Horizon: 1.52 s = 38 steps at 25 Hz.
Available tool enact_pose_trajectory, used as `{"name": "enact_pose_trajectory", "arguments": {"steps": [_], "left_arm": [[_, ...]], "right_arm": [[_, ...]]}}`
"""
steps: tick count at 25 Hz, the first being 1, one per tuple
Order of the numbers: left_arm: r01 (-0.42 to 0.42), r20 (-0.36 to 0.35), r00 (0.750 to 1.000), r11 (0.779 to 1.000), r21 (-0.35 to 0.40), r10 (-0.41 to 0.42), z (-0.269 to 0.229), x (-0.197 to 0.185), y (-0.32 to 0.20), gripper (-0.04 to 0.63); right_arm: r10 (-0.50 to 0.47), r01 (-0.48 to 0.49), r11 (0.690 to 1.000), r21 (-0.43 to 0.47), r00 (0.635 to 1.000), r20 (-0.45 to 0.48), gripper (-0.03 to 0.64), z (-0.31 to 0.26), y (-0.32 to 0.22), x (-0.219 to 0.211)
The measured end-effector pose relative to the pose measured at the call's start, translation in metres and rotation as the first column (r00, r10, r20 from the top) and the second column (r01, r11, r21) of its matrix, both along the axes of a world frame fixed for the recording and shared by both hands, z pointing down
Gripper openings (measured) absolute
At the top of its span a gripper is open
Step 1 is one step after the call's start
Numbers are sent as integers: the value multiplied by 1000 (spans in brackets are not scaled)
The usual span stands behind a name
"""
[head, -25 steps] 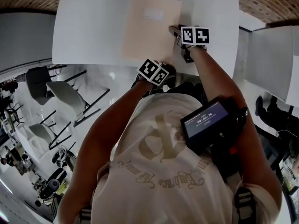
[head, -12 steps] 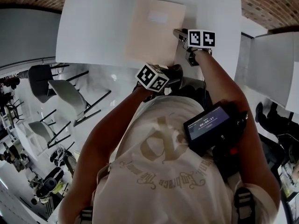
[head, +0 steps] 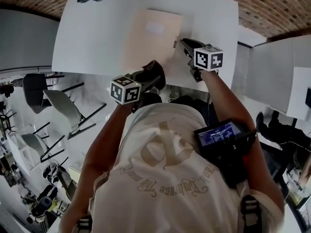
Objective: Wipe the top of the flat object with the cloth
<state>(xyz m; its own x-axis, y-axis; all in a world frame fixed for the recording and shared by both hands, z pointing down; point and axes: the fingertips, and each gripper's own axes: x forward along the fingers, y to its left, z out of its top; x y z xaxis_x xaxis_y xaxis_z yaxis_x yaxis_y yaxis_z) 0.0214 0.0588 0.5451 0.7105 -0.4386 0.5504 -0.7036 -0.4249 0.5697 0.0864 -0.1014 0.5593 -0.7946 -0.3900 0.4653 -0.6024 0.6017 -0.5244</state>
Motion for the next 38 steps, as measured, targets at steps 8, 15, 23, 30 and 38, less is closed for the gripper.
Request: {"name": "enact_pose_trajectory", "arguments": {"steps": [8,15,23,30,38], "left_arm": [[244,78,960,940,240,-269,-41,-68,-43,103],[287,55,945,895,340,-324,-68,-71,-51,103],[248,37,960,907,341,-276,-67,-65,-37,103],[193,45,975,924,332,-219,-67,-59,-28,103],[165,64,979,932,322,-195,-61,-60,-19,103]], "right_arm": [[-146,122,964,236,985,90,35,-67,25,-6],[-202,159,926,341,975,93,25,-90,55,7],[-146,108,947,302,984,107,23,-76,80,21],[-87,48,958,283,988,129,23,-67,91,19],[-41,-2,960,280,988,149,23,-66,100,24]]}}
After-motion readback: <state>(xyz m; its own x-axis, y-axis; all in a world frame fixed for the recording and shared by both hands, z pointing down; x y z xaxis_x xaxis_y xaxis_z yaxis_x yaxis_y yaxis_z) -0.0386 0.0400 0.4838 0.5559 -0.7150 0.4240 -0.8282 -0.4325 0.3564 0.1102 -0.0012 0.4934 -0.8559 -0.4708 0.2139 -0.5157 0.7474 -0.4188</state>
